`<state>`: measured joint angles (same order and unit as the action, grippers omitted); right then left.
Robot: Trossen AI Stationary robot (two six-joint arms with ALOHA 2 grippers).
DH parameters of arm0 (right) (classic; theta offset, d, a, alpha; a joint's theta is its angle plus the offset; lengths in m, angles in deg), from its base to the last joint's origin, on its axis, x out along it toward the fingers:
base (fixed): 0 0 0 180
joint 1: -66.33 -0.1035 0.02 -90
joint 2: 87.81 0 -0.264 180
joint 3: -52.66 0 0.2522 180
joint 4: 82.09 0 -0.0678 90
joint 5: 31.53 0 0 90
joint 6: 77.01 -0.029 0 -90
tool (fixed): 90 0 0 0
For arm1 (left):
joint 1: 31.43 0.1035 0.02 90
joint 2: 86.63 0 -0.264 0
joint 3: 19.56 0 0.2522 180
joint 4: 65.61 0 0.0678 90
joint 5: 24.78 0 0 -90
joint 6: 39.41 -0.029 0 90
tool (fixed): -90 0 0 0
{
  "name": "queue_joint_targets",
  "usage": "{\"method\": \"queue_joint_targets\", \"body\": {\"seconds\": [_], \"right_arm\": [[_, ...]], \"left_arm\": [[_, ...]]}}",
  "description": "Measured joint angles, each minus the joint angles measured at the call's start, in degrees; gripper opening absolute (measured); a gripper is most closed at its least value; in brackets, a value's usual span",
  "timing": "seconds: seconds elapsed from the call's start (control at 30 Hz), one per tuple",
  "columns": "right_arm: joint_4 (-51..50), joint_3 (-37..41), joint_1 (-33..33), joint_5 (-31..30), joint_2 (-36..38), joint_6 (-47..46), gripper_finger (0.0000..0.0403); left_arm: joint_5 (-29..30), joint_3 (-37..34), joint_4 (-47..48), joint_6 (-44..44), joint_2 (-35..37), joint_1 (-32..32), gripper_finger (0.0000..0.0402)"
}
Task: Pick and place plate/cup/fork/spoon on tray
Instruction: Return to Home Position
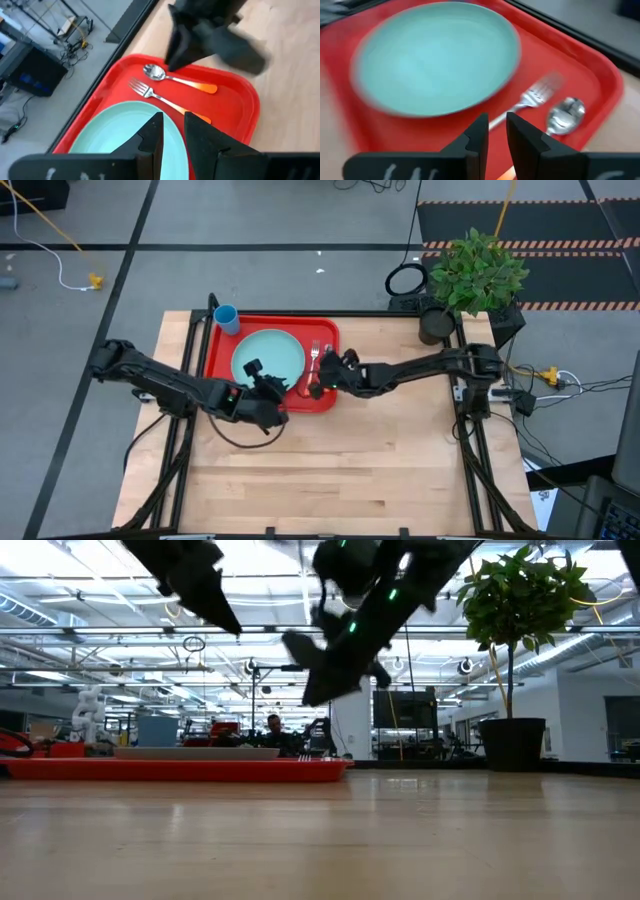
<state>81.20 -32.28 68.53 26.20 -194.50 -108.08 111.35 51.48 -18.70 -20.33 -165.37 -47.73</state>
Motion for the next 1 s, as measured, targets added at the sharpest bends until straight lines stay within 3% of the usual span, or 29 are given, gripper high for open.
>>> {"method": "queue_joint_targets", "body": {"seconds": [0.2,0.47,0.77,1.0], "right_arm": [[1.0,4.1,-4.6,5.3,9.3,11.4,0.0051],[8.7,17.7,-12.1,5.5,24.3,22.0,0.0032],[20.1,37.8,-16.3,5.8,39.4,27.1,0.0026],[29.9,50.2,-16.6,10.0,48.5,27.6,0.0015]], "left_arm": [[0.2,0.0,5.4,-0.6,4.1,-1.4,0.0081],[0.0,0.0,10.0,-0.8,5.8,-1.0,0.0081],[-0.1,0.0,10.4,1.3,5.7,-1.0,0.0081],[-2.7,-0.6,13.8,6.2,5.7,-1.1,0.0077]]}}
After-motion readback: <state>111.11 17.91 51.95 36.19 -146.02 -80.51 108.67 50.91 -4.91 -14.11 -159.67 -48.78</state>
